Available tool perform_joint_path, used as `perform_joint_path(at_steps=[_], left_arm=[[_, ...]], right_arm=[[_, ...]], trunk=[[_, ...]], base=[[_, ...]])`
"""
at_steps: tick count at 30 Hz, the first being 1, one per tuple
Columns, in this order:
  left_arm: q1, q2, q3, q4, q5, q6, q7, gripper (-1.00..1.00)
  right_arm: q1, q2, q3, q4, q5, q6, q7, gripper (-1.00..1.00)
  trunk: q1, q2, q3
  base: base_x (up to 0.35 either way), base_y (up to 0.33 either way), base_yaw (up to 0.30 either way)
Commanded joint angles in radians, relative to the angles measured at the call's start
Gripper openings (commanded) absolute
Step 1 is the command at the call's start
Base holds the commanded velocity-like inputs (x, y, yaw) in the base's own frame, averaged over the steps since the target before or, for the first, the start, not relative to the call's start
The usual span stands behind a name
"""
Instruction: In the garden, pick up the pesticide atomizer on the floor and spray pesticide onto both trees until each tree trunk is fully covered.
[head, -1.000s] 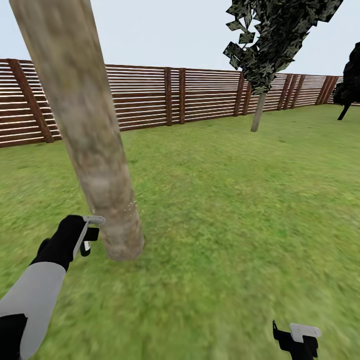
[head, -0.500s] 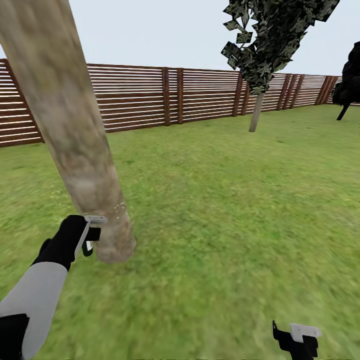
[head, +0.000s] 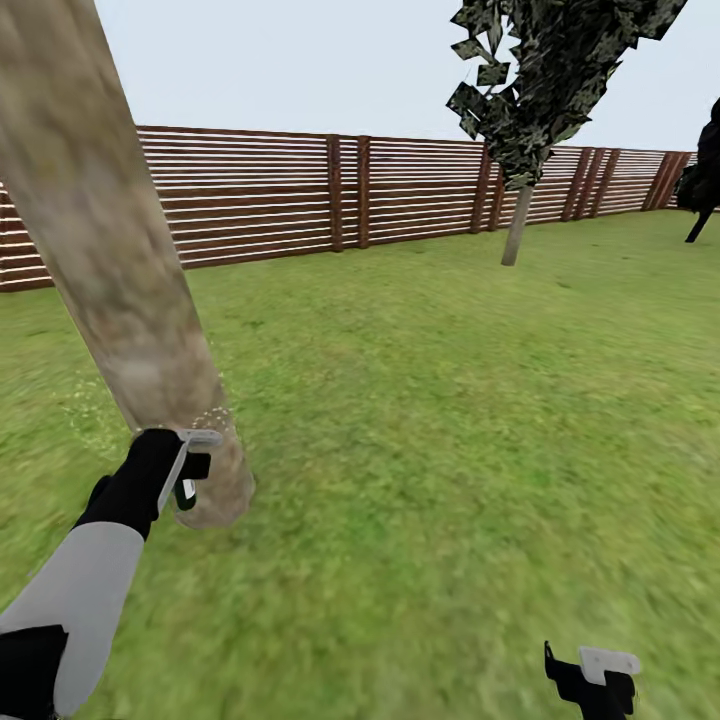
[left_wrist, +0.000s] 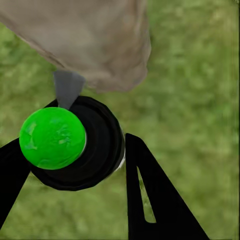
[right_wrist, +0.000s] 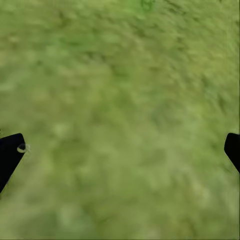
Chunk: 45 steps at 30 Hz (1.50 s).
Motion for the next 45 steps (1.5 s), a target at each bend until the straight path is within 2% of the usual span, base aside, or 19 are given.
perform_joint_path(at_steps=[1,4,7,8,9,10,12,13,14,17,19,22,23,24,25,28,35,45], left_arm=[[-0.001,-0.009,0.001,-0.001,-0.017,0.004,-0.002,-1.0],[-0.008,-0.017,0.002,-0.001,-0.017,0.006,-0.001,-1.0],[-0.012,-0.002,0.008,-0.001,-0.019,0.011,-0.002,-1.0],[-0.011,0.015,0.02,-0.001,-0.019,0.011,-0.003,-1.0],[-0.01,0.041,0.058,-0.001,-0.017,0.011,-0.004,-1.0],[-0.009,0.053,0.09,-0.001,-0.017,0.012,-0.005,-1.0],[-0.01,0.085,0.11,-0.001,-0.017,0.012,-0.005,-1.0],[-0.01,0.093,0.111,-0.001,-0.017,0.013,-0.005,-1.0],[-0.012,0.087,0.108,-0.002,-0.017,0.013,-0.005,-1.0],[-0.047,0.008,0.1,-0.003,-0.022,0.04,-0.003,-1.0],[-0.083,-0.017,0.099,-0.003,-0.024,0.047,-0.001,-1.0],[-0.1,0.006,0.102,-0.003,-0.03,0.052,-0.001,-1.0],[-0.101,0.032,0.104,-0.002,-0.026,0.052,-0.001,-1.0],[-0.099,0.082,0.109,-0.001,-0.021,0.053,-0.003,-1.0],[-0.095,0.095,0.11,0.0,-0.019,0.053,-0.003,-1.0],[-0.086,0.094,0.095,0.0,-0.028,0.048,0.001,-1.0],[-0.086,0.09,0.1,0.0,-0.026,0.048,-0.001,-1.0],[-0.086,0.09,0.101,0.0,-0.023,0.05,-0.001,-1.0]], right_arm=[[-0.001,0.0,-0.006,0.002,0.011,-0.004,-0.005,1.0],[-0.001,-0.001,-0.006,0.002,0.011,-0.004,-0.005,1.0],[-0.001,-0.001,-0.006,0.002,0.011,-0.004,-0.005,1.0],[-0.001,-0.001,-0.006,0.002,0.011,-0.004,-0.005,1.0],[-0.001,-0.001,-0.006,0.002,0.011,-0.004,-0.005,1.0],[-0.001,-0.001,-0.006,0.002,0.011,-0.004,-0.005,1.0],[-0.001,-0.001,-0.006,0.002,0.011,-0.004,-0.005,1.0],[-0.001,-0.001,-0.006,0.002,0.011,-0.004,-0.005,1.0],[-0.001,-0.002,-0.006,0.002,0.011,-0.004,-0.005,1.0],[-0.001,-0.001,-0.006,0.002,0.011,-0.004,-0.005,1.0],[-0.001,-0.001,-0.006,0.002,0.011,-0.004,-0.005,1.0],[-0.001,-0.002,-0.007,0.002,0.011,-0.004,-0.005,1.0],[-0.001,-0.002,-0.007,0.002,0.011,-0.004,-0.005,1.0],[-0.001,-0.002,-0.007,0.002,0.011,-0.004,-0.005,1.0],[-0.001,-0.002,-0.007,0.001,0.011,-0.004,-0.005,1.0],[-0.001,-0.002,-0.007,0.002,0.011,-0.004,-0.005,1.0],[-0.001,-0.002,-0.007,0.002,0.011,-0.004,-0.005,1.0],[-0.001,-0.002,-0.007,0.002,0.011,-0.004,-0.005,1.0]], trunk=[[0.0,0.0,-0.001],[0.0,0.0,-0.001],[0.0,0.0,-0.001],[0.0,0.0,-0.001],[0.0,0.0,-0.001],[0.0,0.0,-0.001],[0.0,0.0,-0.001],[0.0,0.0,-0.001],[0.0,0.0,-0.001],[0.0,0.0,-0.001],[0.0,0.0,-0.001],[0.0,0.0,-0.001],[0.0,0.0,-0.001],[0.0,0.0,-0.001],[0.0,0.0,-0.001],[0.0,0.0,-0.001],[0.0,0.0,-0.001],[0.0,0.0,-0.001]], base=[[0.218,-0.175,0.271],[0.064,-0.051,0.275],[0.005,-0.004,0.173],[0.001,-0.001,0.036],[0.0,0.0,0.012],[0.0,0.0,0.005],[0.0,0.0,0.002],[0.0,0.0,0.0],[0.0,0.0,0.005],[0.0,0.0,0.169],[0.0,0.0,0.176],[0.0,0.0,0.023],[0.0,0.0,0.005],[0.0,0.0,0.001],[0.0,0.0,0.0],[0.0,0.0,0.0],[0.195,-0.152,0.0],[0.009,-0.271,0.0]])
